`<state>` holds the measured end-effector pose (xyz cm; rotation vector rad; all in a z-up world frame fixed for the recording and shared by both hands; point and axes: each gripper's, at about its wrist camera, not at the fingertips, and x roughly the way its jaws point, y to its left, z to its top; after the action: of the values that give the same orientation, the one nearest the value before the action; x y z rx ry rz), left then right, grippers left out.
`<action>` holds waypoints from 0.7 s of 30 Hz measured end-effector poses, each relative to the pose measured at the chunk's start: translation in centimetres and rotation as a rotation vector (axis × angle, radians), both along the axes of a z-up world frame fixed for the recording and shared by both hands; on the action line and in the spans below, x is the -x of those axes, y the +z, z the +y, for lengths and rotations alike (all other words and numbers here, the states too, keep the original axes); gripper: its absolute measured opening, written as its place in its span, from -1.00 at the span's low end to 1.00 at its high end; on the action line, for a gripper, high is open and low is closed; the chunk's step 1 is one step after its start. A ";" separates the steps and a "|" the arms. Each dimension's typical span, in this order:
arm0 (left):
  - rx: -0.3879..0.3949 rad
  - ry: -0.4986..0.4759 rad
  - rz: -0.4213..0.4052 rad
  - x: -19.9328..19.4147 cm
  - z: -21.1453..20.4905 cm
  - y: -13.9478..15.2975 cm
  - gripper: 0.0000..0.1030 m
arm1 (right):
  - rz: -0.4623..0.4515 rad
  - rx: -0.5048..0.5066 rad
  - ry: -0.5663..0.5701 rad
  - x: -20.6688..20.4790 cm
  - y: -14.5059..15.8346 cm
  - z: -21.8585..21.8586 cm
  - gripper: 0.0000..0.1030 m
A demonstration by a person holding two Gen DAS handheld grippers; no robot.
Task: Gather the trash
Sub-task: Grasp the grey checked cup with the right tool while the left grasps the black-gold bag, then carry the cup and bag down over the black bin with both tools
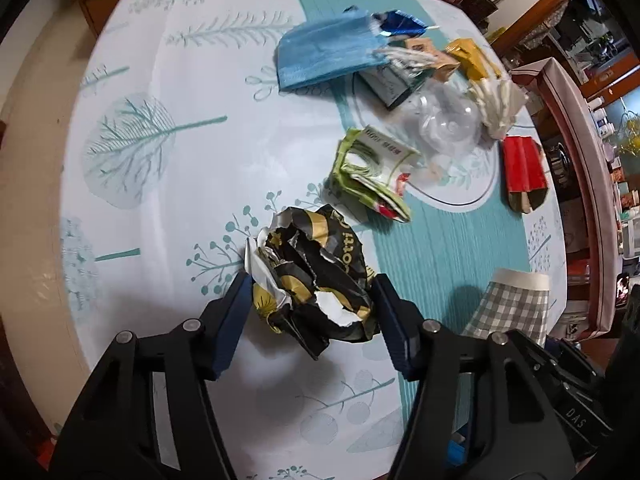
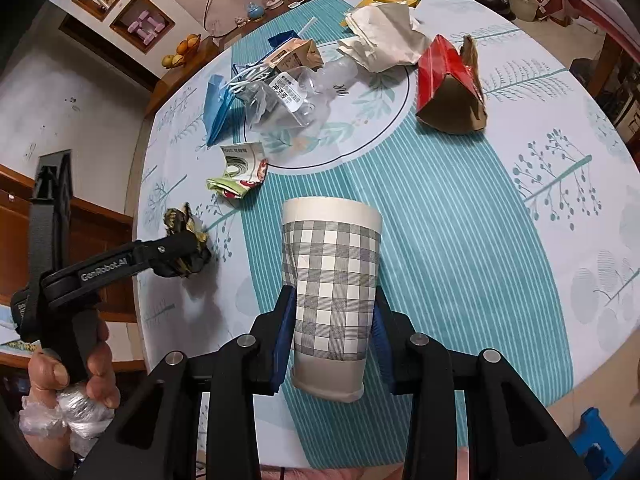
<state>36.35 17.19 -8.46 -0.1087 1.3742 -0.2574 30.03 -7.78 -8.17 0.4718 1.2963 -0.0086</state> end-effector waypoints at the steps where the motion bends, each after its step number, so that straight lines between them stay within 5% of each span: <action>1: 0.001 -0.003 -0.011 0.4 -0.1 0.4 0.11 | -0.003 0.003 0.006 0.2 0.2 -0.1 -0.32; 14: -0.015 -0.050 -0.136 9.6 -4.0 6.5 0.11 | -0.074 -0.006 0.090 4.3 3.3 -3.3 -0.32; 21: -0.019 0.036 -0.198 17.2 -8.8 8.4 0.11 | -0.121 -0.019 0.198 8.8 5.0 -7.6 -0.32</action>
<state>19.18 8.35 -0.09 -0.0893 1.1763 -0.2185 21.22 -15.40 -3.14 0.3529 1.2199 0.1952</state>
